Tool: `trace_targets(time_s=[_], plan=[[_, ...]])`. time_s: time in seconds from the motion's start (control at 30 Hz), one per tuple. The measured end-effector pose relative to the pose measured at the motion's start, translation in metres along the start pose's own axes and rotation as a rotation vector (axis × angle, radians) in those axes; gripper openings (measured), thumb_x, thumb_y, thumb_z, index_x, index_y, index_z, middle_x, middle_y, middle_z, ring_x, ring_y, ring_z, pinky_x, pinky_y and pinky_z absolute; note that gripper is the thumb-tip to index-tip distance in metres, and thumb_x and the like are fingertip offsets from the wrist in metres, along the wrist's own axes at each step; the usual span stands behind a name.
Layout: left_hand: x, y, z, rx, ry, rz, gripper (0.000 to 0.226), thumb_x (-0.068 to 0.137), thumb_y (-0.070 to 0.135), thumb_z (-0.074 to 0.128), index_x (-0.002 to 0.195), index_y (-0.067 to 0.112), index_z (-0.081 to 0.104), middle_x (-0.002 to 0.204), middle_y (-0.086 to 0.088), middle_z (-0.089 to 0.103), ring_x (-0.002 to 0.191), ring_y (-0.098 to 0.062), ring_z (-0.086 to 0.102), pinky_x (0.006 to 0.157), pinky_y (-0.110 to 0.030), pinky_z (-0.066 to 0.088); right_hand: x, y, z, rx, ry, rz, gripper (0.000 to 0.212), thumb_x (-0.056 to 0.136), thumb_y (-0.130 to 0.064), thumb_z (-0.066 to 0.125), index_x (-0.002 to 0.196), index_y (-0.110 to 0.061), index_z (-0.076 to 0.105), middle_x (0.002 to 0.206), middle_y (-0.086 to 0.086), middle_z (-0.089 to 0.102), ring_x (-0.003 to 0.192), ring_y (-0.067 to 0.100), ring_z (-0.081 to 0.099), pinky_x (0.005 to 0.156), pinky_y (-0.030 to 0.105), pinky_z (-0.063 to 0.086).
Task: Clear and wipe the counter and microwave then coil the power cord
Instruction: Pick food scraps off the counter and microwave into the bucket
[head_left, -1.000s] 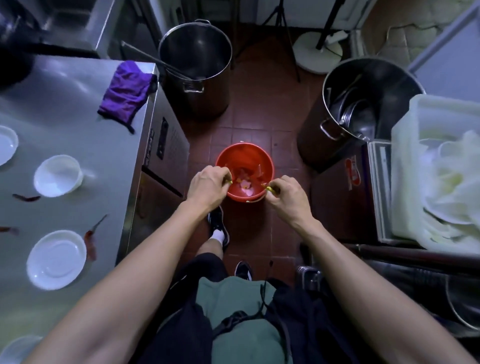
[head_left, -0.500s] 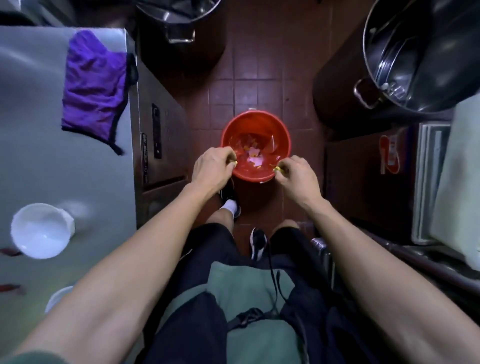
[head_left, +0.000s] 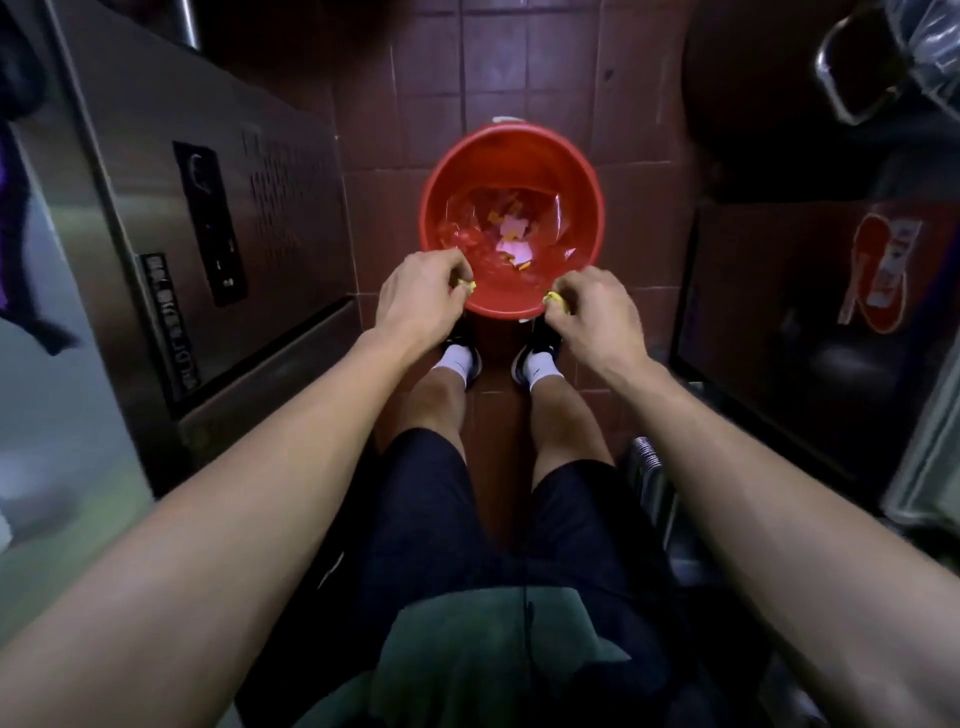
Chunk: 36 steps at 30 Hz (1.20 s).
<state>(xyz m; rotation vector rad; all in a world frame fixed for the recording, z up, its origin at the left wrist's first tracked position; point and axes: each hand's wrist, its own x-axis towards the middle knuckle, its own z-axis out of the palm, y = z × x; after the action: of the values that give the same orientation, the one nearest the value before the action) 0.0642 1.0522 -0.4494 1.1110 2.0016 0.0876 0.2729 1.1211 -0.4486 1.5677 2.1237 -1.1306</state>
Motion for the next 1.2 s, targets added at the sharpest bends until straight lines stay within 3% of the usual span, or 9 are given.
trace_targets(time_s=[0.4, 0.5, 0.63, 0.93, 1.2], plan=[[0.130, -0.052, 0.126, 0.039, -0.092, -0.025, 0.006, 0.087, 0.029, 0.065, 0.092, 0.032, 0.063, 0.093, 0.011, 0.068, 0.091, -0.021, 0.064, 0.078, -0.038, 0.053, 0.124, 0.077, 0.113, 0.023, -0.048, 0.037, 0.016, 0.094, -0.030, 0.061, 0.103, -0.018, 0.066, 0.097, 0.004, 0.064, 0.093, 0.026, 0.057, 0.078, 0.039, 0.049], [0.157, -0.064, 0.148, -0.002, -0.066, -0.055, 0.008, 0.086, 0.029, 0.066, 0.090, 0.034, 0.063, 0.087, 0.014, 0.066, 0.088, -0.019, 0.063, 0.075, -0.033, 0.050, 0.150, 0.084, 0.134, 0.014, -0.067, 0.033, 0.018, 0.095, -0.030, 0.059, 0.101, -0.015, 0.065, 0.098, 0.005, 0.063, 0.093, 0.027, 0.057, 0.077, 0.041, 0.048], [0.185, -0.071, 0.168, -0.059, -0.068, -0.121, 0.008, 0.085, 0.025, 0.067, 0.088, 0.033, 0.066, 0.083, 0.014, 0.067, 0.088, -0.018, 0.065, 0.081, -0.036, 0.053, 0.179, 0.090, 0.152, 0.023, -0.058, 0.057, 0.019, 0.096, -0.030, 0.059, 0.106, -0.015, 0.063, 0.102, 0.006, 0.065, 0.095, 0.028, 0.059, 0.079, 0.041, 0.049], [0.210, -0.082, 0.178, -0.048, -0.068, -0.139, 0.012, 0.086, 0.026, 0.070, 0.095, 0.033, 0.068, 0.104, 0.009, 0.071, 0.099, -0.021, 0.065, 0.090, -0.038, 0.053, 0.204, 0.093, 0.167, 0.053, -0.001, 0.067, 0.025, 0.097, -0.028, 0.055, 0.120, -0.022, 0.062, 0.117, 0.004, 0.065, 0.107, 0.028, 0.060, 0.085, 0.038, 0.049], [0.181, -0.069, 0.145, 0.064, -0.116, -0.100, 0.026, 0.091, 0.035, 0.060, 0.116, 0.032, 0.065, 0.123, 0.001, 0.067, 0.115, -0.029, 0.061, 0.095, -0.041, 0.050, 0.179, 0.084, 0.129, -0.060, -0.109, 0.006, 0.036, 0.097, -0.024, 0.052, 0.132, -0.019, 0.059, 0.130, 0.006, 0.061, 0.122, 0.030, 0.053, 0.097, 0.042, 0.046]])
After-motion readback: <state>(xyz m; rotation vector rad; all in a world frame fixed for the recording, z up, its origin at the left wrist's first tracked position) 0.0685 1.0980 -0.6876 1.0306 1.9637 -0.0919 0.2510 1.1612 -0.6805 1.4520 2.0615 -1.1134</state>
